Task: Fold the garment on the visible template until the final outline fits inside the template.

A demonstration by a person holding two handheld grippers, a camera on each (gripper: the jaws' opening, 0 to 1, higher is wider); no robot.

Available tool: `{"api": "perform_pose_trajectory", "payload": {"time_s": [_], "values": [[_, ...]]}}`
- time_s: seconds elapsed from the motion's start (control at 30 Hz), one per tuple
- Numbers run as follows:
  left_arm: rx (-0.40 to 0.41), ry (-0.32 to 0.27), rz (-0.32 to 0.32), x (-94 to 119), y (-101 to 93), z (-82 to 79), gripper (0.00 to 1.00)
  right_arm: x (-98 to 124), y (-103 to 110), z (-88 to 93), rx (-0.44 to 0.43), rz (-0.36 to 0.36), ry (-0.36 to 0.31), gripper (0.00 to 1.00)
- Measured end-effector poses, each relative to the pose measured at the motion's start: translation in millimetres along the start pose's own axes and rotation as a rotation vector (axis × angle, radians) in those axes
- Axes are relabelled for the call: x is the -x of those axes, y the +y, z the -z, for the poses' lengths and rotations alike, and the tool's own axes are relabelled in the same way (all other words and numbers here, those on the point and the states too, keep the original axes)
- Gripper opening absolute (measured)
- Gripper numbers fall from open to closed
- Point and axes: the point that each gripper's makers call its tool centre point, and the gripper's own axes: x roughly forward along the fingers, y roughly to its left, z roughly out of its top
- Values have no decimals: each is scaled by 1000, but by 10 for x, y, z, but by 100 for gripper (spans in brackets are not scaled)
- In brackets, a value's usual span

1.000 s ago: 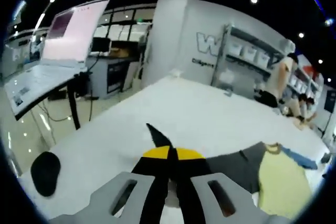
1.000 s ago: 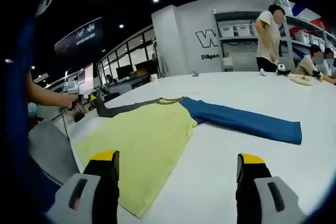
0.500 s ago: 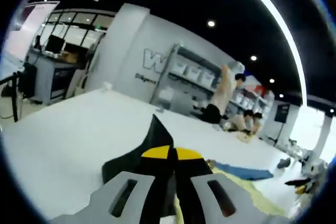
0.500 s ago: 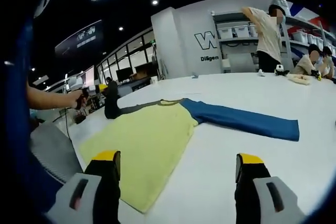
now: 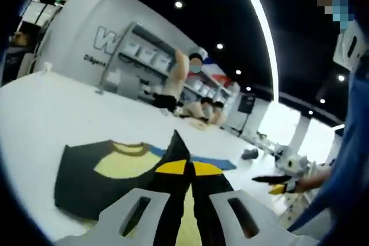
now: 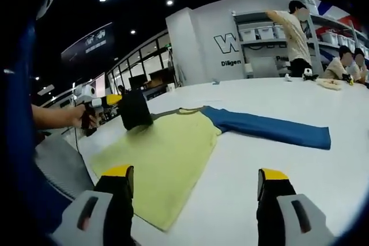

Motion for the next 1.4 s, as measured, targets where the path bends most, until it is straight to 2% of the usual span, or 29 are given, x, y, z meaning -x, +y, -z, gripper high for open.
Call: {"api": "perform_pose_trajectory", "payload": {"time_s": [0.03,0.1,0.23,0.5,1.03,1.4], "values": [[7,18,26,-50,-113,103,1,0,6,3,0,-2,1,89],[26,24,46,-114,-234,201,1,1,12,9,1,-5,4,89],[88,19,89,-211,-438,333,1,6,36,3,3,-12,9,88],[97,95,161,-269,-729,658,1,53,2,6,2,-1,3,88],[98,204,270,-147,-1065,940,1,71,42,69,-11,3,-2,87],[118,239,293,-161,-1191,1108,1,95,27,94,-16,10,-1,87]]}}
